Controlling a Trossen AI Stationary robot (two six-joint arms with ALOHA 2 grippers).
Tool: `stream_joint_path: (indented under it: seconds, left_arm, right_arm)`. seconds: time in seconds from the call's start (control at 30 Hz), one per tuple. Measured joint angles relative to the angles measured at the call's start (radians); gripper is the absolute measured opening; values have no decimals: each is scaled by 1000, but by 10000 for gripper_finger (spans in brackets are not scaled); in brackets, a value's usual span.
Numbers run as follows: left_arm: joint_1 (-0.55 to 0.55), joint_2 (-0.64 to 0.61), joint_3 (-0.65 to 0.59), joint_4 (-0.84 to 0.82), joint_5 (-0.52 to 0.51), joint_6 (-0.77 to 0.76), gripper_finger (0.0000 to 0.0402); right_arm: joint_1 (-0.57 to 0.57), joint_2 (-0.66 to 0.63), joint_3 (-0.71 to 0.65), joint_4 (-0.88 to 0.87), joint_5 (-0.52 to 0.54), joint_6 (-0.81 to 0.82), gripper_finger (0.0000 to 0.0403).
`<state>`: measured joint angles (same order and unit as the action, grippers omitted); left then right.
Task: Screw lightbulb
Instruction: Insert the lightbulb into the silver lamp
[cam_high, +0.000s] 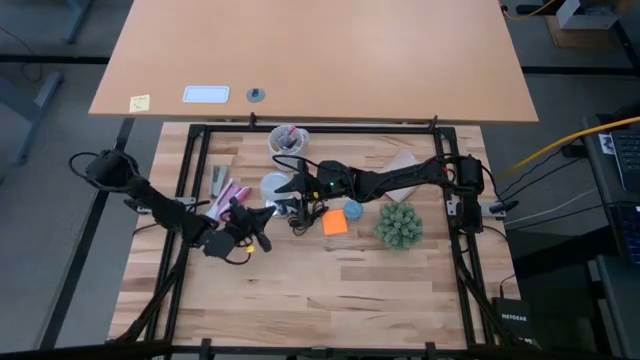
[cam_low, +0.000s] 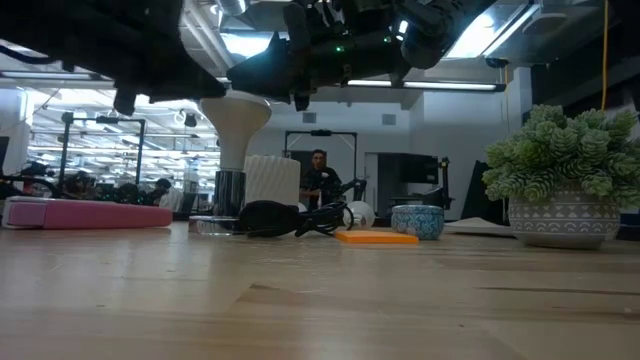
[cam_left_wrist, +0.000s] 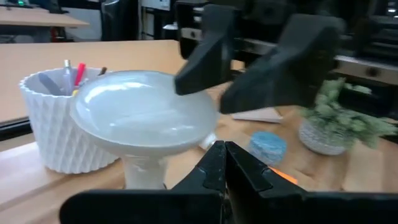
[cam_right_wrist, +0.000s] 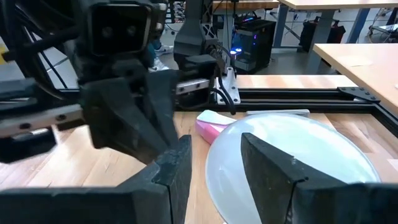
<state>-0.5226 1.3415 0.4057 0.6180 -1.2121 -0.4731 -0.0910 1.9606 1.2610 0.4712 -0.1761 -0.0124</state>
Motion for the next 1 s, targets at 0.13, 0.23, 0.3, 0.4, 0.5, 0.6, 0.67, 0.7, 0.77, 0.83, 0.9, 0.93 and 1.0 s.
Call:
stream_joint_path:
  seconds: [0.13,0.23,0.3,0.4,0.5,0.6,0.67,0.7,0.77,0.83,0.9,0.93,1.0]
  left_arm:
    - [32,15,0,-2,-6,-17,0]
    - [38,16,0,-1,-32,-13,0]
    - [34,16,0,-2,-73,-13,0]
    - [20,16,0,-9,-140,-15,0]
    - [9,16,0,-10,-196,-17,0]
    - [3,16,0,-11,-218,-17,0]
    - [3,16,0,-25,-225,-19,0]
    - [3,16,0,-37,-237,-26,0]
    - [3,16,0,-66,-267,-50,0]
    - [3,16,0,-94,-293,-72,0]
    - [6,15,-1,-125,-305,-97,0]
    - [9,15,-1,-143,-307,-105,0]
    - [18,15,-1,-176,-307,-128,0]
  right_arm:
    - [0,0,0,0,0,0,143]
    - [0,0,0,0,0,0,143]
    - [0,1,0,0,0,0,143]
    - [-1,1,0,0,0,0,143]
    - [-1,1,0,-1,0,0,143]
    - [0,1,-1,-1,0,0,143]
    - [0,1,-1,-1,0,0,143]
    - [0,1,0,-1,0,0,143]
    - [0,1,-1,-1,-1,0,143]
    - [0,1,-1,-1,-15,0,143]
    - [0,2,-1,-3,-27,0,143]
    - [0,2,-1,-3,-28,0,143]
    - [0,2,-1,-3,-29,0,143]
